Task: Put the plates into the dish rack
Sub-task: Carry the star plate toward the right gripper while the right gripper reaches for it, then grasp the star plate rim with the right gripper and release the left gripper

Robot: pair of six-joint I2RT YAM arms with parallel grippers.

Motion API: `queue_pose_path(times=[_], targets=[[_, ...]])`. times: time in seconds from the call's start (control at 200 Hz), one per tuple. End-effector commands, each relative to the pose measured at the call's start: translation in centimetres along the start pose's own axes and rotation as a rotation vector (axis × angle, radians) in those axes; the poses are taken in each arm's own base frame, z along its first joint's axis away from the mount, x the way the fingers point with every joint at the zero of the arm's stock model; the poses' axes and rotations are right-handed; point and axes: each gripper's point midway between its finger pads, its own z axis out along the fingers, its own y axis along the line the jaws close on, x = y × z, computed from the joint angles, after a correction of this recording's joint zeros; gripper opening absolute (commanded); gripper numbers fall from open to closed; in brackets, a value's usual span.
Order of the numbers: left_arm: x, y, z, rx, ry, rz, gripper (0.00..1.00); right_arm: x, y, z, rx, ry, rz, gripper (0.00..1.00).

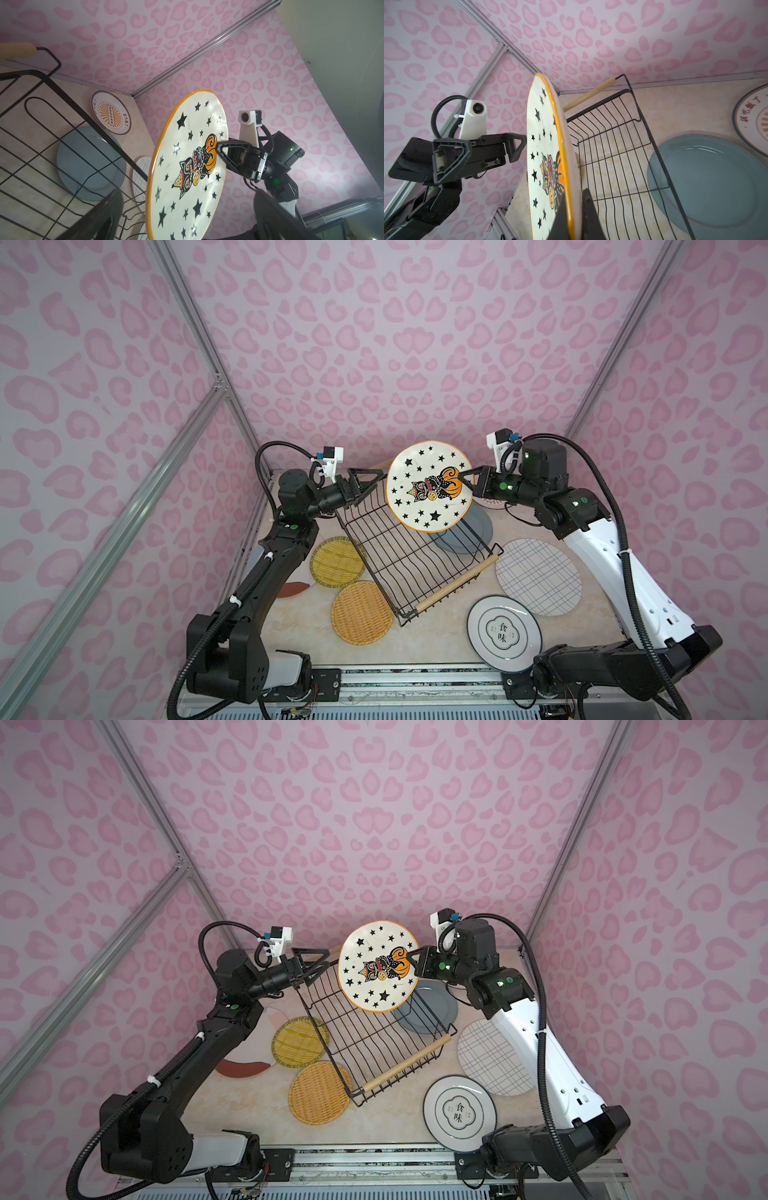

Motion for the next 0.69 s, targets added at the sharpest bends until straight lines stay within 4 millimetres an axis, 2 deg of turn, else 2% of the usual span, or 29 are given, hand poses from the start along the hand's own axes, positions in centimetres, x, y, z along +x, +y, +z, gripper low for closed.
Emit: queue_pose_path(times=[0.0, 0.305, 0.405, 0.425, 0.69], targets=[[-0.5, -0.3, -1.8, -0.028, -0.068, 0.031, 1.0, -1.2, 0.2, -0.9, 0.038, -0.048, -0.075, 0.0], [2.9, -3.4, -5.6, -0.043, -0.076, 0.243, 0.98, 0.5, -2.7, -1.5, 0.3, 0.011, -0.275, 0.0], [4.3, -2.9, -6.5, -0.084, -0.066, 0.312, 0.98, 0.6, -3.6, -1.5, 0.383, 0.012, -0.354, 0.0], [4.7, -2.2, -6.6, -0.108, -0.055, 0.298, 0.98, 0.5, -3.7, -1.5, 0.391, 0.015, -0.367, 0.0], [8.2, 0.8, -7.8, -0.175, -0.015, 0.334, 0.98, 1.1, -5.1, 0.8, 0.435, 0.066, -0.533, 0.0]])
